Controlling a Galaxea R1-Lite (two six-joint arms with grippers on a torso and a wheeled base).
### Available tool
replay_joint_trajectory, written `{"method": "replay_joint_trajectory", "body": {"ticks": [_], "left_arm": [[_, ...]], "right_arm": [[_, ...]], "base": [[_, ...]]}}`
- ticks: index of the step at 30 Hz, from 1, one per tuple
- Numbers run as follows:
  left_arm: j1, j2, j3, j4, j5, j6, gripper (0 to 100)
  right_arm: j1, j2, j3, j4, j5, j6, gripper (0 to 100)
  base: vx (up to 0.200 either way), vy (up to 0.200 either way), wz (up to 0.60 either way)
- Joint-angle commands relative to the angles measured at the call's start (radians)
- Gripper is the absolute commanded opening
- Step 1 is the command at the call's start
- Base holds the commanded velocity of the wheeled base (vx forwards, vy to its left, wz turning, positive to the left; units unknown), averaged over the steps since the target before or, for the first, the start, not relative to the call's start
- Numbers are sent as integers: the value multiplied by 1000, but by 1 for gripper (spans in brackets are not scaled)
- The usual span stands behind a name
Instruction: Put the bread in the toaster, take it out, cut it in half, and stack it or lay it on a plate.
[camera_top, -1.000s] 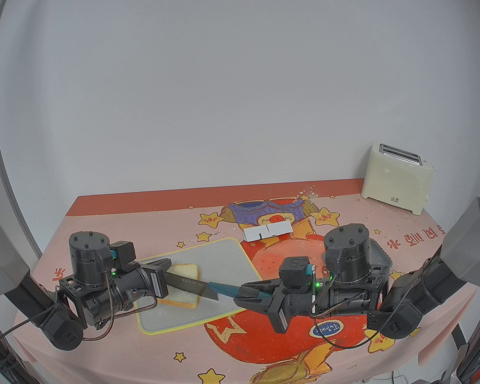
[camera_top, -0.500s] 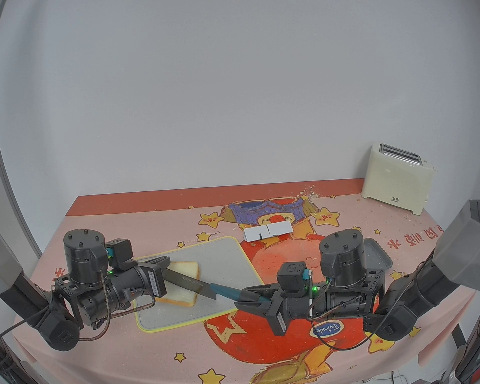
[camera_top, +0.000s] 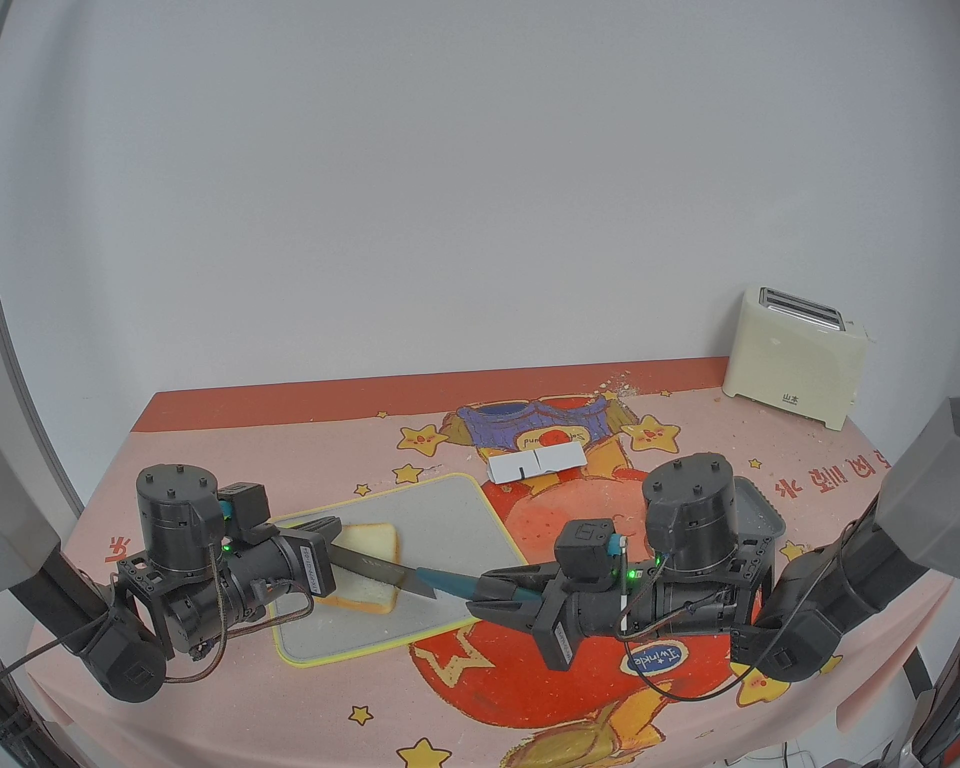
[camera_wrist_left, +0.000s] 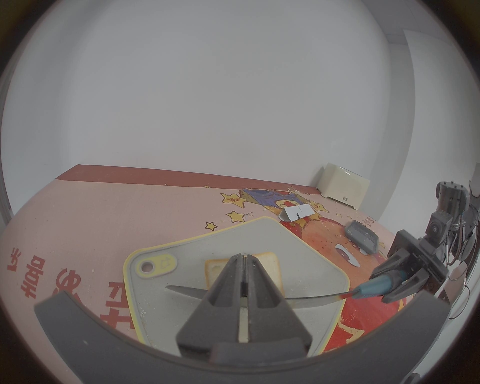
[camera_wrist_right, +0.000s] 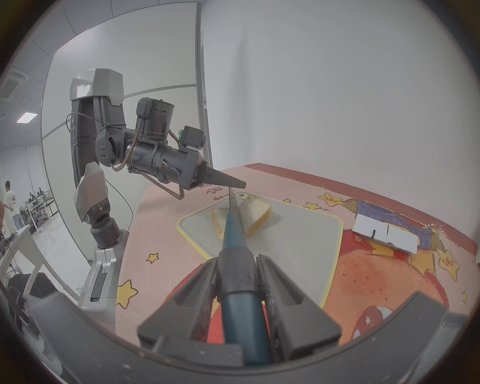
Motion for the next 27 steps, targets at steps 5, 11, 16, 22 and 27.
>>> {"method": "replay_joint_trajectory", "body": {"ticks": [5,11,16,22,27], "left_arm": [[-1,13,7,7,-1,-1,0],[-1,4,-2,5,-3,-1,0],[-1,-13,-7,-13,-3,2,0],[-1,-17,-8,-59,-4,4,0],[-2,-17,-7,-59,-4,4,0]], "right_arm": [[4,-36,-3,-1,2,2,0],[-7,1,-1,-1,-4,-1,0],[-9,15,-1,5,-4,-2,0],[-10,29,-1,7,-4,-2,0],[-9,36,-1,5,-4,-2,0]], "base": [[0,0,0],[0,0,0],[0,0,0],[0,0,0],[0,0,0]]}}
